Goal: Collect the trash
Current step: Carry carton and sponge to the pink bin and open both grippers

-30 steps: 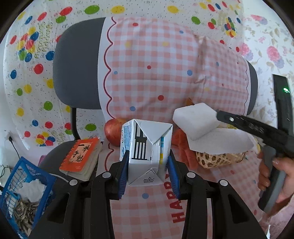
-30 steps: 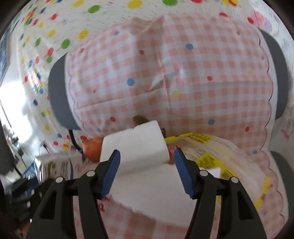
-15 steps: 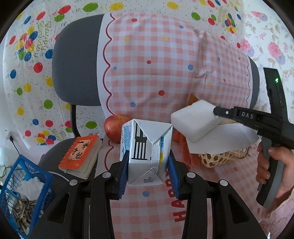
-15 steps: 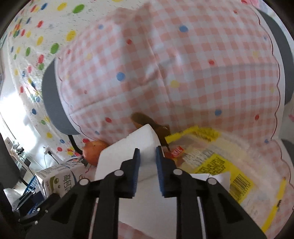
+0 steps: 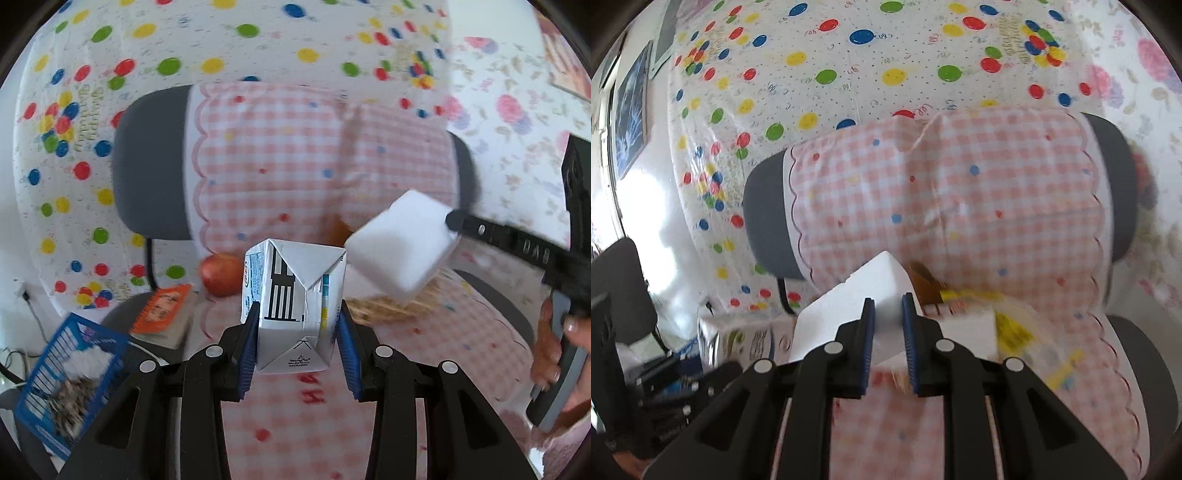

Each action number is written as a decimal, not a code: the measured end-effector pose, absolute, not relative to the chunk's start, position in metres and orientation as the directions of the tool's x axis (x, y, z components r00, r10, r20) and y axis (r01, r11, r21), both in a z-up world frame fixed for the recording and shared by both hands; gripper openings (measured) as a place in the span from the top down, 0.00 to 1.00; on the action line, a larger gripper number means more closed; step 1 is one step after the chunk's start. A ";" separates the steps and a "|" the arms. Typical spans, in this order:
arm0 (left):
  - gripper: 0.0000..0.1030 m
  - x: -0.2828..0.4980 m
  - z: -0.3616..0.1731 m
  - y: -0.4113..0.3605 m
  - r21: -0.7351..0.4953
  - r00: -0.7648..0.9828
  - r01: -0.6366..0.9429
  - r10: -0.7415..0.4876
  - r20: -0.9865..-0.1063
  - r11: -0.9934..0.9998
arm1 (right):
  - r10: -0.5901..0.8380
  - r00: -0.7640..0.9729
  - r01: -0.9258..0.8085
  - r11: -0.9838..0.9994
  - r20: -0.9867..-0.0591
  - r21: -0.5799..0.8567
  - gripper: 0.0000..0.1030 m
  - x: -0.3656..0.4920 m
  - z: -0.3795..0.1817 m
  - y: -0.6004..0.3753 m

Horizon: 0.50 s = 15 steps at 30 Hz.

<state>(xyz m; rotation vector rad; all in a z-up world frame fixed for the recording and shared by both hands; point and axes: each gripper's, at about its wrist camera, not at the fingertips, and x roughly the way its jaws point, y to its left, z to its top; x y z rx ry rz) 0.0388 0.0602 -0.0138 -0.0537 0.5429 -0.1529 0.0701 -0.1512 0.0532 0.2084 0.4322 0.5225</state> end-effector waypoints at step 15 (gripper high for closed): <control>0.61 -0.027 -0.051 -0.062 -0.101 0.712 0.468 -0.442 -0.546 0.878 | 0.200 0.895 -0.144 0.975 -0.399 0.166 0.85 -0.073 -0.013 -0.253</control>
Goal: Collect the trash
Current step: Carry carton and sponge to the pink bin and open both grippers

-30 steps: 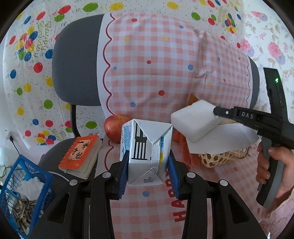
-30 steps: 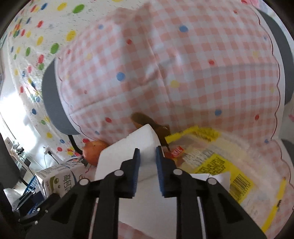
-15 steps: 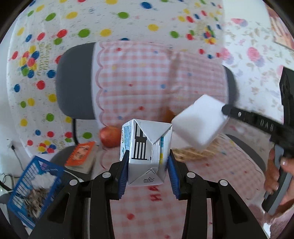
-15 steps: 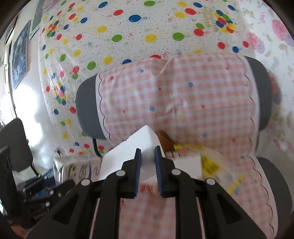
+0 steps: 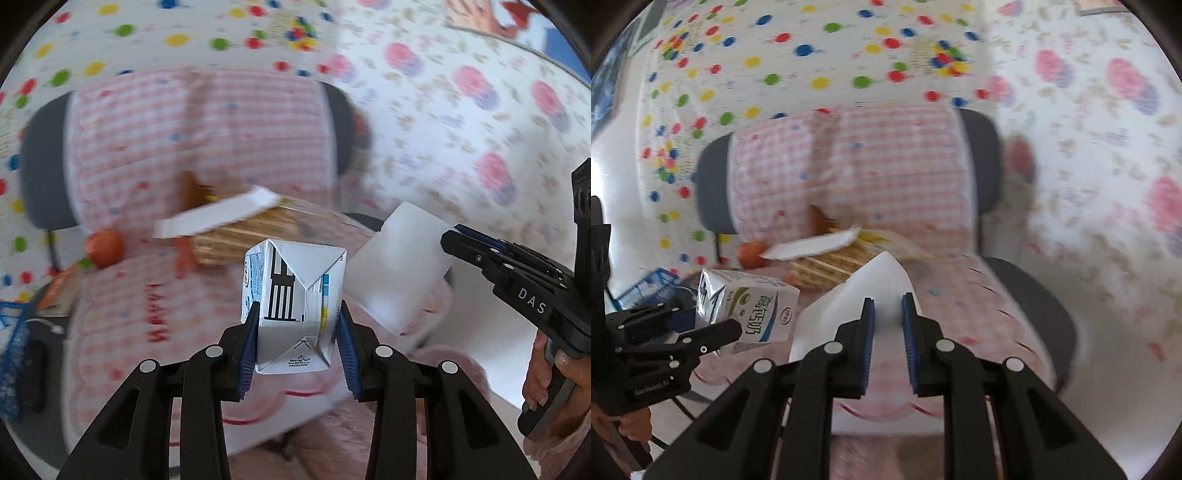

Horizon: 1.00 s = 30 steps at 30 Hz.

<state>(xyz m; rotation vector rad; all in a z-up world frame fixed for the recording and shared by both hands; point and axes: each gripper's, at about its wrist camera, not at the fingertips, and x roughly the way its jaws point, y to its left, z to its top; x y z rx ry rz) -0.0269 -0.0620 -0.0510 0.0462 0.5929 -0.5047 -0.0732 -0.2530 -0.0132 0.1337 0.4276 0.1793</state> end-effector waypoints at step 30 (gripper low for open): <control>0.61 -0.091 -0.129 -0.275 -0.152 0.313 0.845 -0.704 -0.637 0.513 | -0.250 0.698 0.364 0.931 -0.671 0.032 0.73 -0.179 -0.146 -0.407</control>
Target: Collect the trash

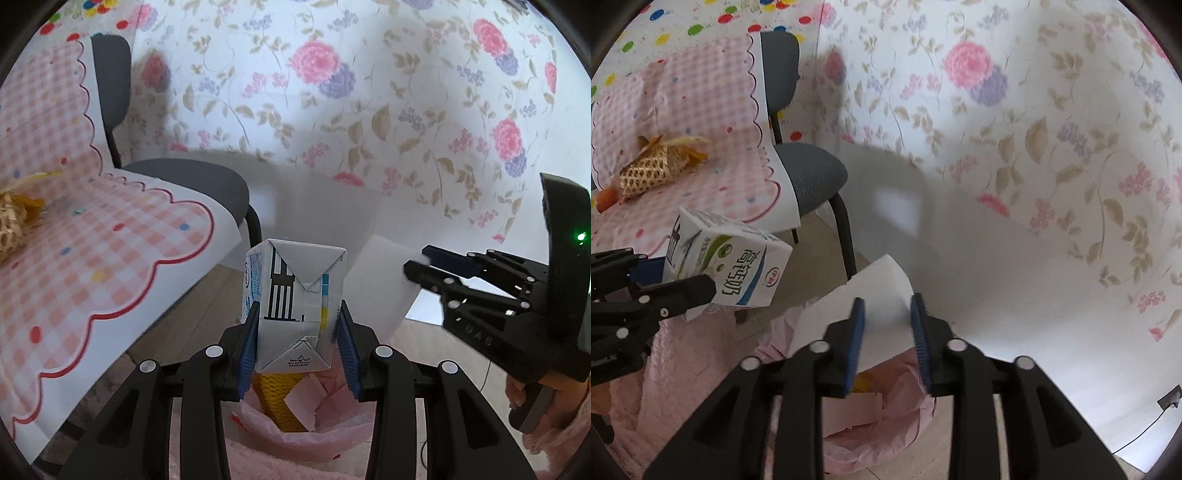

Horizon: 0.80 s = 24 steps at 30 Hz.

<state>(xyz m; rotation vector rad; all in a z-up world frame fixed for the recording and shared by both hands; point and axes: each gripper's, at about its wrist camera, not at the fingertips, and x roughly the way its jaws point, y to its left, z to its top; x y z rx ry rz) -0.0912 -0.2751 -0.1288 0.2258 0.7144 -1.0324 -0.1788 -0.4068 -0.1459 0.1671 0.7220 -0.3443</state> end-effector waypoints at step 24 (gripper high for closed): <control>0.28 -0.064 -0.106 -0.209 -0.087 0.489 0.718 -0.589 -0.643 0.691 | -0.164 0.796 0.306 0.939 -0.582 0.154 0.61 -0.169 -0.092 -0.405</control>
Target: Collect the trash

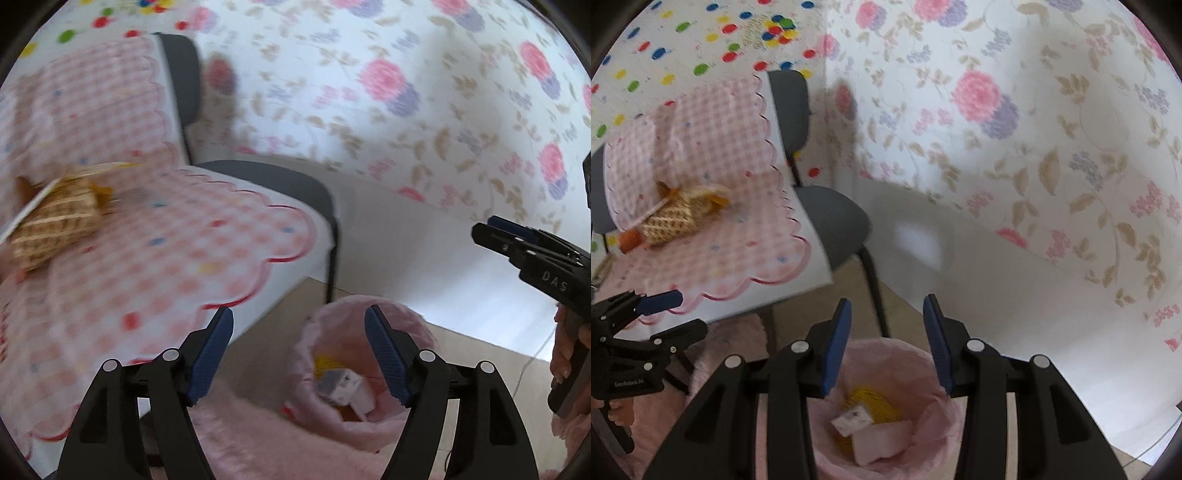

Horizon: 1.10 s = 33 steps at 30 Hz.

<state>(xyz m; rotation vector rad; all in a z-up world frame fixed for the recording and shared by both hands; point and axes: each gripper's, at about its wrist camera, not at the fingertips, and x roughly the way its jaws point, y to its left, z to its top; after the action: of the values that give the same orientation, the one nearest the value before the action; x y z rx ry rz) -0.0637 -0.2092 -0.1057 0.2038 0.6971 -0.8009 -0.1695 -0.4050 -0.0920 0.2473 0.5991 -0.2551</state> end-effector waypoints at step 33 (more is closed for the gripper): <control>0.26 0.042 -0.046 0.002 -0.065 0.773 0.199 -0.198 -0.603 0.978 | 0.281 0.820 -0.198 0.956 -0.499 0.215 0.61 0.003 -0.020 -0.251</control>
<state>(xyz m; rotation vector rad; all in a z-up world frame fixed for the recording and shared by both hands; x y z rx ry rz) 0.0421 0.0020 -0.0461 0.0026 0.6534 -0.2151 0.0034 -0.2512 -0.0201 0.1563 0.5538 0.2562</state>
